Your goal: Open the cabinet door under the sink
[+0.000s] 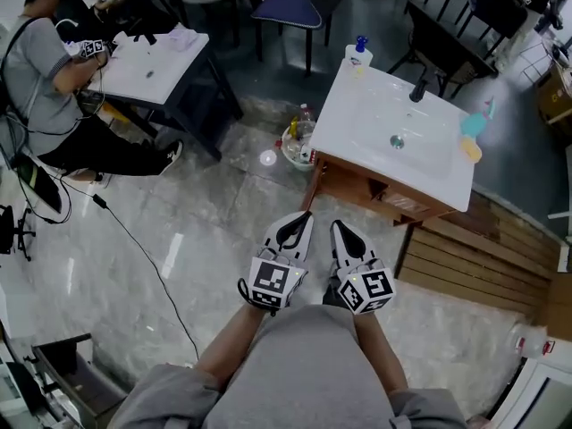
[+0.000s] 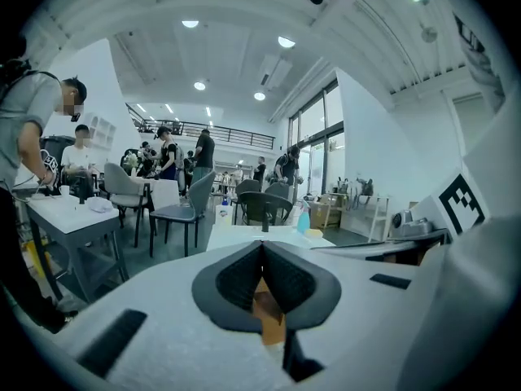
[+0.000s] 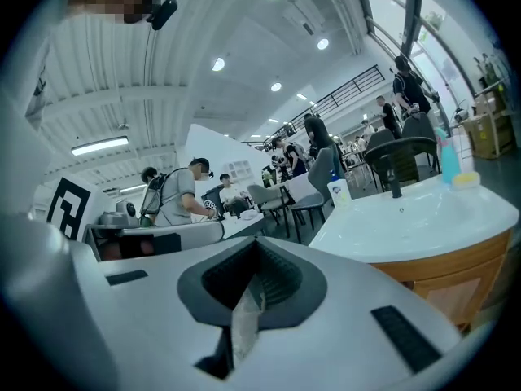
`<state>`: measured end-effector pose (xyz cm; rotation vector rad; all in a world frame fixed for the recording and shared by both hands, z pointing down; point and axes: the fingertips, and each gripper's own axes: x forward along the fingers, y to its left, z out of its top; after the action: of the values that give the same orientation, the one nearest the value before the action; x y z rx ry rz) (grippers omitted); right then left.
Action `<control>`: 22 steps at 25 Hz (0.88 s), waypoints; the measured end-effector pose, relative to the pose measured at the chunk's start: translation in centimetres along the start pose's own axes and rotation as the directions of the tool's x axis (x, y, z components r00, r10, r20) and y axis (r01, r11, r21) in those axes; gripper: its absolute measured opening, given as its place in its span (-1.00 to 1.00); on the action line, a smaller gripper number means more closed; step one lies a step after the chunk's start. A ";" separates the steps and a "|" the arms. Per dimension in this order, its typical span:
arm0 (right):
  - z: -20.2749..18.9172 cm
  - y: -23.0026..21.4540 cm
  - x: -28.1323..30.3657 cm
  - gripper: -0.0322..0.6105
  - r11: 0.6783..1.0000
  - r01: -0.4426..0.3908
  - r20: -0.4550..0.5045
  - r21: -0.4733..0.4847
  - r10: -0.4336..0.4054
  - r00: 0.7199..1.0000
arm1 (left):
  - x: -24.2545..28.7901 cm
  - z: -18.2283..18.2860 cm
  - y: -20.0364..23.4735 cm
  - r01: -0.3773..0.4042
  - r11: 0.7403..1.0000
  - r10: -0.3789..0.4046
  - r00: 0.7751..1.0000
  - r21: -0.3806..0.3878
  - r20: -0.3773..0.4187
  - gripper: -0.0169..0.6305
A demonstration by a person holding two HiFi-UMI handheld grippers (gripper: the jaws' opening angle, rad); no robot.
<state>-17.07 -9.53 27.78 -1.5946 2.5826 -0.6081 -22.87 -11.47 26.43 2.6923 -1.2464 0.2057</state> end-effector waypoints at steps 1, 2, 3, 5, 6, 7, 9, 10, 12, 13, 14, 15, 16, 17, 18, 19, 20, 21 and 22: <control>0.8 0.5 0.1 -0.87 1.000 -0.008 0.014 -0.005 0.008 1.000 | -0.1 0.6 0.0 0.003 1.000 -0.003 1.000 -0.003 0.010 -0.92; 1.7 0.9 0.1 -0.87 1.000 -0.015 0.029 -0.010 0.015 0.999 | -0.3 1.3 -0.1 0.006 1.000 -0.006 1.000 -0.002 0.018 -0.92; 2.6 1.3 0.1 -0.87 1.000 -0.020 0.043 -0.018 0.021 0.999 | -0.4 2.1 -0.2 0.010 1.000 -0.010 1.000 0.003 0.029 -0.92; 4.1 1.8 0.2 -0.87 0.999 -0.026 0.065 -0.047 0.029 0.997 | -0.6 3.4 -0.2 0.011 1.000 -0.012 0.999 0.017 0.053 -0.92; 4.7 1.9 0.3 -0.87 0.998 -0.026 0.073 -0.065 0.030 0.997 | -0.6 3.9 -0.1 0.009 1.000 -0.011 0.998 0.025 0.063 -0.92; 5.2 2.0 0.3 -0.88 0.997 -0.025 0.081 -0.079 0.031 0.996 | -0.7 4.3 -0.1 0.007 0.999 -0.010 0.997 0.031 0.071 -0.92; 6.0 2.0 0.2 -0.88 0.995 -0.023 0.098 -0.096 0.032 0.995 | -0.8 4.8 0.0 0.007 0.999 -0.010 0.997 0.035 0.082 -0.92; 6.3 2.0 0.2 -0.88 0.995 -0.022 0.107 -0.101 0.033 0.994 | -0.8 5.0 0.0 0.009 0.999 -0.013 0.996 0.038 0.089 -0.92; 6.8 1.9 0.3 -0.88 0.994 -0.015 0.121 -0.104 0.028 0.992 | -0.8 5.5 0.1 0.015 0.999 -0.020 0.994 0.044 0.104 -0.92; 6.9 1.9 0.3 -0.88 0.995 -0.011 0.126 -0.102 0.024 0.992 | -0.8 5.7 0.1 0.017 0.999 -0.022 0.994 0.045 0.107 -0.92; 7.0 1.9 0.3 -0.88 0.995 -0.007 0.129 -0.101 0.020 0.991 | -0.8 5.7 0.1 0.019 0.999 -0.024 0.994 0.044 0.108 -0.92; 7.0 1.9 0.3 -0.88 0.995 -0.004 0.131 -0.101 0.017 0.991 | -0.8 5.7 0.1 0.021 0.999 -0.025 0.994 0.044 0.110 -0.92; 7.0 2.0 0.3 -0.88 0.995 -0.002 0.133 -0.102 0.016 0.991 | -0.8 5.7 0.1 0.022 0.999 -0.027 0.993 0.044 0.114 -0.92; 7.0 2.0 0.4 -0.88 0.995 -0.001 0.134 -0.104 0.015 0.991 | -0.8 5.7 0.1 0.024 0.999 -0.029 0.993 0.046 0.117 -0.92; 7.0 2.0 0.5 -0.88 0.994 0.000 0.136 -0.105 0.014 0.991 | -0.7 5.8 0.2 0.026 0.999 -0.032 0.992 0.047 0.120 -0.92; 7.0 2.0 0.7 -0.88 0.994 0.002 0.138 -0.105 0.013 0.990 | -0.5 5.9 0.3 0.029 0.998 -0.034 0.992 0.049 0.121 -0.92; 7.1 2.0 0.8 -0.88 0.994 0.004 0.140 -0.106 0.011 0.990 | -0.4 5.9 0.4 0.031 0.998 -0.036 0.992 0.049 0.121 -0.92; 7.1 2.1 0.9 -0.88 0.994 0.004 0.141 -0.109 0.012 0.990 | -0.4 5.9 0.5 0.033 0.998 -0.038 0.992 0.048 0.120 -0.92; 7.1 2.2 0.9 -0.87 0.994 0.003 0.141 -0.113 0.013 0.990 | -0.4 6.0 0.5 0.034 0.998 -0.039 0.992 0.046 0.120 -0.92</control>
<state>-17.64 -11.61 20.63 -1.5982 2.5568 -0.3401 -23.17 -12.76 20.59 2.8002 -1.2367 0.0671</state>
